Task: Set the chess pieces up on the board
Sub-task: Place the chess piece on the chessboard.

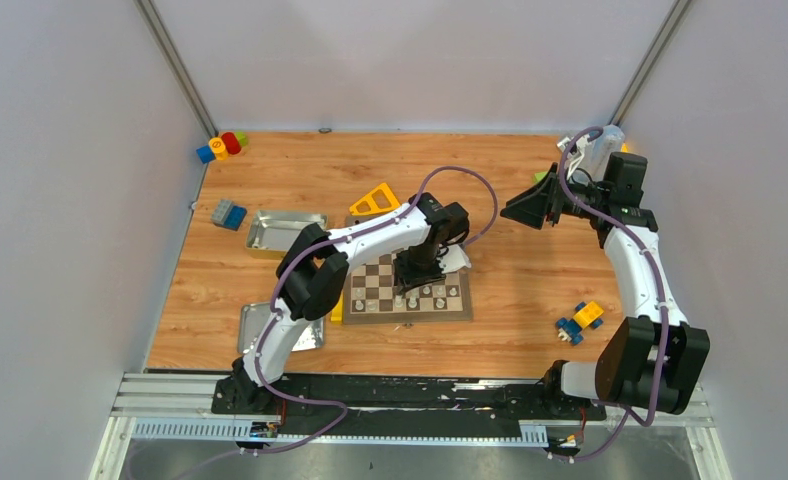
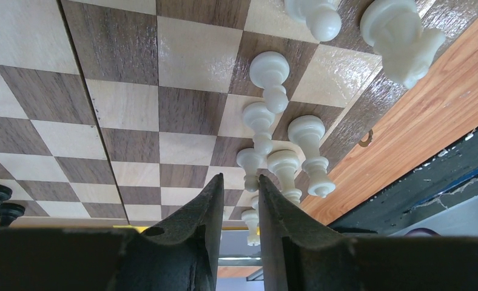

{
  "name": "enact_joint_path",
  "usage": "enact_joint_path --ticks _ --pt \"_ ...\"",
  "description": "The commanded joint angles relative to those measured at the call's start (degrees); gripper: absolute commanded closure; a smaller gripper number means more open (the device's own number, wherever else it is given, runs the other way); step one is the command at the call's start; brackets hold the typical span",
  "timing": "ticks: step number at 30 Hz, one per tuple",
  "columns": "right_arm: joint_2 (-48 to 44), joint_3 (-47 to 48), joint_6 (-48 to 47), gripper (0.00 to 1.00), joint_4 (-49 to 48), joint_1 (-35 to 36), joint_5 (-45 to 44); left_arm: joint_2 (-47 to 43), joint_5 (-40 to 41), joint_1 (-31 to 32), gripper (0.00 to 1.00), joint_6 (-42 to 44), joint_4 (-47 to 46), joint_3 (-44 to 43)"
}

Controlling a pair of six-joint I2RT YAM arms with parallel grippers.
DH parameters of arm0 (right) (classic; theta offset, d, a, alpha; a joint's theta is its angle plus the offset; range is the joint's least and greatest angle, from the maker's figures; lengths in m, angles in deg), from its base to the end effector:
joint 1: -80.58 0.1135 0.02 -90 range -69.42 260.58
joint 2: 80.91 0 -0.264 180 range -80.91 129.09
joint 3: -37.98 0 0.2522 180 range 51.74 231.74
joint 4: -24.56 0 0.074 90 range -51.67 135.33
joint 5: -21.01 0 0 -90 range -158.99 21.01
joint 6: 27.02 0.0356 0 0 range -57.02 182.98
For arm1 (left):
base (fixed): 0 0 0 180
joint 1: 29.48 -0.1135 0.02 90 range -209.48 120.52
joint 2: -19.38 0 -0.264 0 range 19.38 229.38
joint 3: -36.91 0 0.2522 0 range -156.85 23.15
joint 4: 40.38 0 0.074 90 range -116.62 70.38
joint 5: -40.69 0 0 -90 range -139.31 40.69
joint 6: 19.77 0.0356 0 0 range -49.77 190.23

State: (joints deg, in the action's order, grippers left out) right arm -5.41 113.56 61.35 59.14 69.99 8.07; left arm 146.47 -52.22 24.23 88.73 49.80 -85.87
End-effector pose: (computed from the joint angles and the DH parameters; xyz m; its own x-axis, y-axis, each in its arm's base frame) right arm 0.2754 -0.0162 0.3230 -0.5352 0.0936 -0.8395 -0.7639 0.3705 0.5284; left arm 0.2484 -0.3413 0.1959 -0.3049 0.9506 0.0582 0.9484 0.3086 -0.0728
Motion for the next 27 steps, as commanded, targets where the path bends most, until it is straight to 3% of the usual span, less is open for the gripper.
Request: enact_joint_path --ticks 1,27 --pt "-0.5 0.1 -1.3 0.41 -0.1 -0.2 2.0 -1.6 0.9 0.5 0.65 -0.9 -0.4 -1.5" --pt "0.1 0.1 -1.3 0.41 -0.1 -0.2 1.7 -6.0 -0.3 0.5 0.59 -0.8 -0.3 -3.1"
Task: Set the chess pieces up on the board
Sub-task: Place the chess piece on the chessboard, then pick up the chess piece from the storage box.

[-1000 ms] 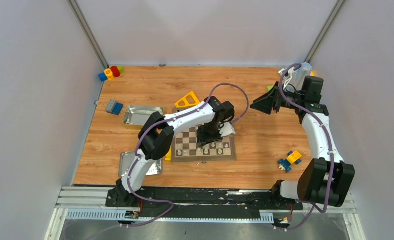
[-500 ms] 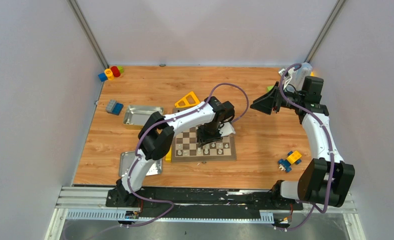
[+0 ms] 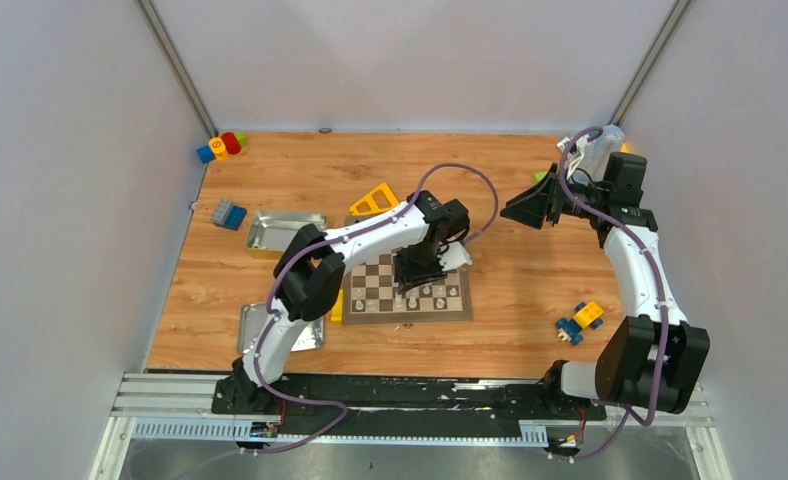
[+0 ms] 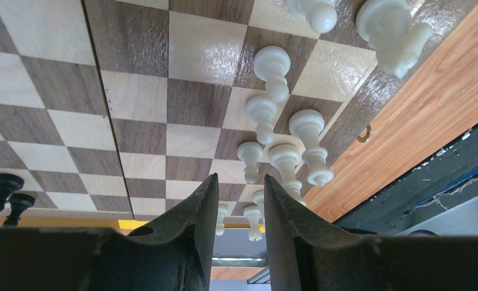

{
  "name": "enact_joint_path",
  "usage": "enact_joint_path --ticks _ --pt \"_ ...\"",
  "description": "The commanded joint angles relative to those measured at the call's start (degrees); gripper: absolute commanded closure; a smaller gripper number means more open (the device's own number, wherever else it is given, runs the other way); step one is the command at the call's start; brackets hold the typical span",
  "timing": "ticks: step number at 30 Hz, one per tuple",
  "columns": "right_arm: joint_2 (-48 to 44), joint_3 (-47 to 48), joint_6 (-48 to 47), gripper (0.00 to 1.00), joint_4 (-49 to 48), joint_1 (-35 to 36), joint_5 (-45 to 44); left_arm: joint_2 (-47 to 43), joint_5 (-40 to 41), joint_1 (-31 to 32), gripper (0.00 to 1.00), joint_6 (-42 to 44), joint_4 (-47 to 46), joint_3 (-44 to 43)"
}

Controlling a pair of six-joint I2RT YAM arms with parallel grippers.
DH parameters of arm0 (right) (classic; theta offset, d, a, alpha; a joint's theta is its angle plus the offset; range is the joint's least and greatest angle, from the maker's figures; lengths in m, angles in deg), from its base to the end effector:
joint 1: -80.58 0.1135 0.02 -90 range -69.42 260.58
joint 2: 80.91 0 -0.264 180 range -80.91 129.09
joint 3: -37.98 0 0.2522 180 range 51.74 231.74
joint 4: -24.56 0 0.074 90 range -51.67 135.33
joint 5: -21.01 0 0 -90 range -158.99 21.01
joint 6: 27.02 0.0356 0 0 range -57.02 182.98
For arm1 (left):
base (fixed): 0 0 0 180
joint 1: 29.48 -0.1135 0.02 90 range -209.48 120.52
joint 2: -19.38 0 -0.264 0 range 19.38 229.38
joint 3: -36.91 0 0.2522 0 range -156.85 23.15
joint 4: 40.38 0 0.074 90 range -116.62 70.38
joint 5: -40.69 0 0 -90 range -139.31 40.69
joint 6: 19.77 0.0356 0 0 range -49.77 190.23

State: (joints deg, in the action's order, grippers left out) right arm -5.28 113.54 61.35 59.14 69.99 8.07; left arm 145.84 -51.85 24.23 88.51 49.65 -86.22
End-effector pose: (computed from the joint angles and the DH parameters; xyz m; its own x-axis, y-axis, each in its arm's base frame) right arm 0.2758 -0.0163 0.3223 -0.5374 0.0940 -0.8381 -0.7625 0.3703 0.5305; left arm 0.2486 -0.3413 0.2018 -0.3089 0.9502 0.0418 0.9485 0.3111 -0.0604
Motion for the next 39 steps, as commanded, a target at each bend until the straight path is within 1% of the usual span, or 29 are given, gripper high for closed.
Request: enact_joint_path --ticks 1,8,11,13,16,21,25,29,33,39 --pt "0.0 0.1 -1.3 0.41 -0.1 -0.2 1.7 -5.9 -0.7 0.5 0.59 -0.5 -0.4 -2.7" --pt "0.2 0.2 -1.3 0.41 -0.1 -0.2 1.1 -11.9 0.1 0.4 0.57 0.2 -2.6 -1.1" --pt "0.2 0.2 -1.3 0.41 -0.1 -0.2 0.6 -14.9 1.0 -0.5 0.56 0.4 -4.1 2.0" --pt "0.0 0.3 -1.4 0.41 -0.1 -0.2 0.3 -17.4 1.0 -2.4 0.56 0.3 -5.6 4.5" --pt "0.0 0.3 -1.5 0.41 -0.1 -0.2 -0.1 -21.8 0.8 -8.2 0.54 0.0 -8.2 7.6" --pt "0.5 0.3 -1.4 0.41 -0.1 -0.2 0.0 -27.3 1.0 -20.3 0.51 -1.2 -12.6 14.4" --pt "0.5 0.3 -1.4 0.41 -0.1 -0.2 0.1 -28.3 0.5 -28.5 0.49 -0.7 -14.8 17.7" --pt "0.4 0.3 -1.5 0.41 -0.1 -0.2 0.0 -27.4 -1.9 -35.5 0.48 -0.8 -17.9 20.0" --pt "0.6 0.2 -1.6 0.41 -0.1 -0.2 -0.1 -25.7 -2.2 -40.2 0.49 -0.7 -22.5 21.6" --pt "0.8 0.0 -1.8 0.41 0.0 -0.2 -0.7 -24.6 -2.2 -44.1 0.51 1.1 -28.8 25.9"
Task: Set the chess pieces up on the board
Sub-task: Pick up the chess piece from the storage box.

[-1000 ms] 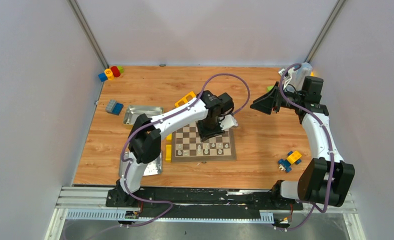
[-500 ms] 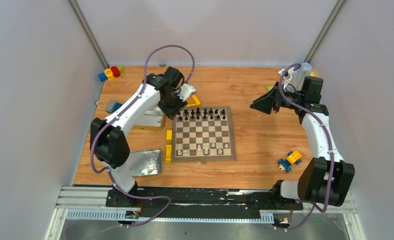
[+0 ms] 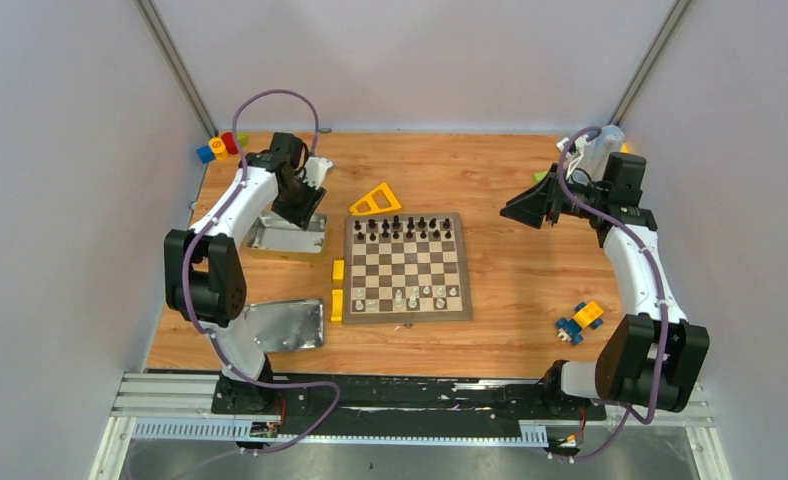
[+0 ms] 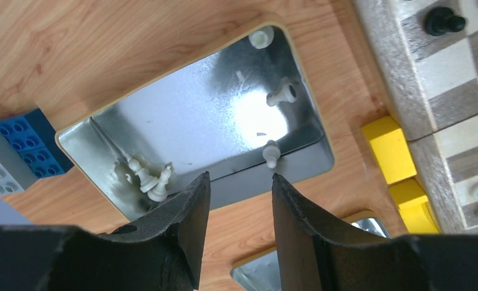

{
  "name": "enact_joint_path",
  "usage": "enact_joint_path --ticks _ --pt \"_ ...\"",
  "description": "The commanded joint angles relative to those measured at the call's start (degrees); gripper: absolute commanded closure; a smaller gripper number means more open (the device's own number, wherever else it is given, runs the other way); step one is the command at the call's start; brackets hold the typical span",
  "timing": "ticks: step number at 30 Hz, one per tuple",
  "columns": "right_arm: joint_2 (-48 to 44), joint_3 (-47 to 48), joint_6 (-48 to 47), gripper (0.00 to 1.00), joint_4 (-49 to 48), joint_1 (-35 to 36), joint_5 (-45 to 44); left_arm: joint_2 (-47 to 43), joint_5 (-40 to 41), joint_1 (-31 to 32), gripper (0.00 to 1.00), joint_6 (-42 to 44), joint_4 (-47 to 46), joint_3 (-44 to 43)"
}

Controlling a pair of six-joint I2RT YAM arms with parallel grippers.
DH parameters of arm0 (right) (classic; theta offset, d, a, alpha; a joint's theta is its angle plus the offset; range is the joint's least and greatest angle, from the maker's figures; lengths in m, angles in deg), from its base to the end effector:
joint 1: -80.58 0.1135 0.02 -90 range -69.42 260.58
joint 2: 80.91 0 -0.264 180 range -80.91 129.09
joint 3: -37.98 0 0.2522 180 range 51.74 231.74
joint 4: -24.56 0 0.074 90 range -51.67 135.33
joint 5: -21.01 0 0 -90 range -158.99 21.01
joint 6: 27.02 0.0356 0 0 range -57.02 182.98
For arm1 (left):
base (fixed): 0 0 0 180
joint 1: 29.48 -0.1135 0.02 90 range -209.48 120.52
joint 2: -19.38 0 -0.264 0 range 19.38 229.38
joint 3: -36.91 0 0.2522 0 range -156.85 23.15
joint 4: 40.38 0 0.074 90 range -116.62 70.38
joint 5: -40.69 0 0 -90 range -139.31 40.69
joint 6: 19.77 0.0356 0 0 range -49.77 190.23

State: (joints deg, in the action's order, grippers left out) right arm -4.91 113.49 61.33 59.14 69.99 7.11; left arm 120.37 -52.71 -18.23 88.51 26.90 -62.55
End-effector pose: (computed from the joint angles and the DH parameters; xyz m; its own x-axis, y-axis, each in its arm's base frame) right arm 0.2775 -0.0167 0.3201 -0.5433 0.0945 -0.8342 -0.7528 0.3850 0.5340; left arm 0.3547 -0.0727 0.2638 -0.8006 0.4785 -0.3606 0.4917 0.8686 0.0609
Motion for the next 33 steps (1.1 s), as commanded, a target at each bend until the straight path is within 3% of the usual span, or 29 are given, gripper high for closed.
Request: enact_joint_path --ticks 1,12,22,29,33 --pt "0.6 0.1 -1.8 0.41 0.0 -0.2 0.2 1.4 -1.5 -2.0 0.51 1.9 -6.3 3.0" --pt "1.5 0.0 -1.9 0.41 0.1 -0.2 0.8 6.8 0.6 -5.1 0.54 5.5 -5.9 8.9" --pt "2.7 0.4 -2.1 0.41 0.3 -0.2 0.7 -1.3 -2.7 -5.5 0.55 6.3 -3.2 18.6" --pt "4.7 1.2 -3.3 0.4 1.6 -0.2 0.0 -4.5 4.7 -6.2 0.54 7.8 -2.5 18.5" --pt "6.3 1.9 -3.9 0.4 2.2 -0.2 0.0 -2.9 1.9 -7.1 0.53 7.0 -1.5 14.1"
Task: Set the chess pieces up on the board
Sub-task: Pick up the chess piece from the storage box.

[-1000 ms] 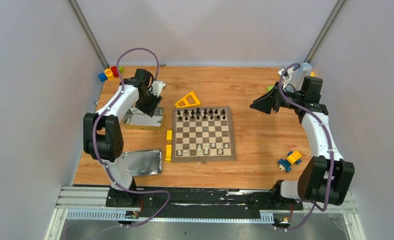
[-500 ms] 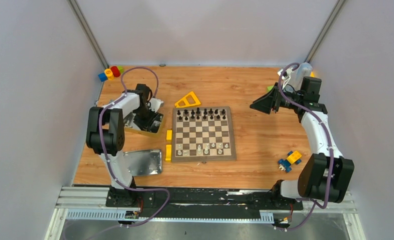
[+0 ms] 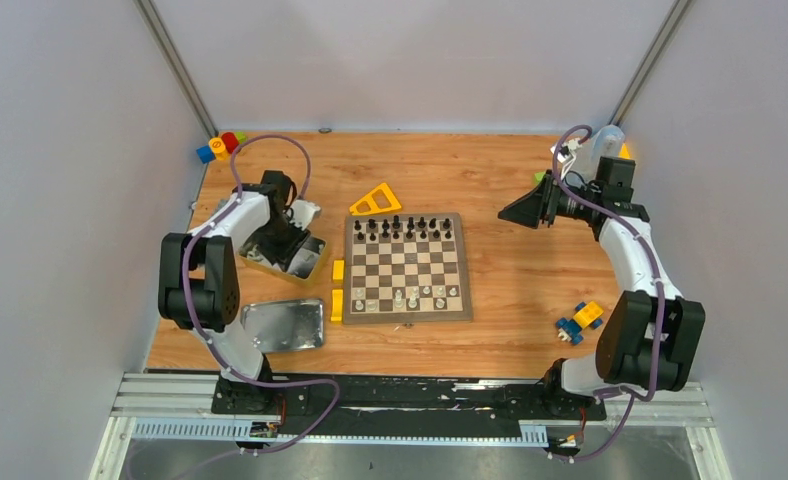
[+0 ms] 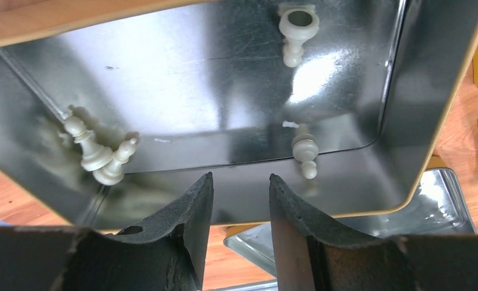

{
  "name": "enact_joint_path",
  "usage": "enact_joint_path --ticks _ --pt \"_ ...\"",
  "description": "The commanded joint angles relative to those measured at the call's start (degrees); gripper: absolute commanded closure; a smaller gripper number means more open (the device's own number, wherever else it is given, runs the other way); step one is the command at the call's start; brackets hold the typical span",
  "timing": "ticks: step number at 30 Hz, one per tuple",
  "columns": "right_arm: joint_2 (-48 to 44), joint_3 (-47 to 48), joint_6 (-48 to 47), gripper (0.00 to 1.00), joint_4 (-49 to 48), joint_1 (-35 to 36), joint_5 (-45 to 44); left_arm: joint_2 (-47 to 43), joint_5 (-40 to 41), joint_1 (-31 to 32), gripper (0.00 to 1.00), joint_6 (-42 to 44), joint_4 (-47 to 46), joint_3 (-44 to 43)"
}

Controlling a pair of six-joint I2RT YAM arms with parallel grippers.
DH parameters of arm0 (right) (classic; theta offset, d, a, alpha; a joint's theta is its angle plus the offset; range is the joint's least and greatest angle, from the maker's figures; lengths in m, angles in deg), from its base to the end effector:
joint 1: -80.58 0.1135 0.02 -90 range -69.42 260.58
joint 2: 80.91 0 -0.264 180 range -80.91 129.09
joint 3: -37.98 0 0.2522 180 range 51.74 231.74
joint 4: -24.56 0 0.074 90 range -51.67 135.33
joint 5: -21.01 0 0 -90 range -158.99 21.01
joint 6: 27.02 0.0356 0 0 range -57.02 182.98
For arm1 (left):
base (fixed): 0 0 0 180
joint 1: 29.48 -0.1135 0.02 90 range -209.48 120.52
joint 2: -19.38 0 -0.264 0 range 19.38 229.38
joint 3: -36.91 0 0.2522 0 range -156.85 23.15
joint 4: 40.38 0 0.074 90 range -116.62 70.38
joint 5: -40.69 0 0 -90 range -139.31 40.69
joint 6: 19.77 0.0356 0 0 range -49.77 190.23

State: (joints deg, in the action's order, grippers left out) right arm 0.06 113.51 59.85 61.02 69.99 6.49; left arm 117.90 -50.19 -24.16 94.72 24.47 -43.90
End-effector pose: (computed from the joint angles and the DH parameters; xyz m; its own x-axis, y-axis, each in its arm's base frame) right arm 0.2927 -0.0197 0.2949 -0.6193 0.1019 -0.7785 -0.6970 0.3850 0.6049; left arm 0.3122 -0.0296 0.1892 -0.8592 0.4963 -0.1242 0.4954 0.8677 0.0398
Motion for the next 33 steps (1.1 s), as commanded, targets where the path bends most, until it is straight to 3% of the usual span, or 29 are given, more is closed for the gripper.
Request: enact_joint_path --ticks 1,11,21,29,33 --pt "1.8 2.0 -2.5 0.4 0.6 -0.2 0.6 0.4 -1.8 -1.2 0.52 0.7 1.4 -5.2" --pt "5.8 3.1 -3.1 0.4 1.8 -0.2 0.4 5.4 -16.1 -1.1 0.47 0.2 -3.9 -6.7" --pt "5.2 3.0 -3.2 0.4 1.9 -0.2 0.2 6.1 -13.3 2.1 0.48 0.3 -10.7 -2.9" --pt "4.3 2.7 -3.3 0.4 2.0 -0.2 0.3 7.1 -10.7 3.3 0.63 0.6 -13.5 -0.8" --pt "4.0 2.6 -3.3 0.4 2.0 -0.2 0.3 6.6 -9.9 3.5 0.78 1.0 -13.7 0.0"
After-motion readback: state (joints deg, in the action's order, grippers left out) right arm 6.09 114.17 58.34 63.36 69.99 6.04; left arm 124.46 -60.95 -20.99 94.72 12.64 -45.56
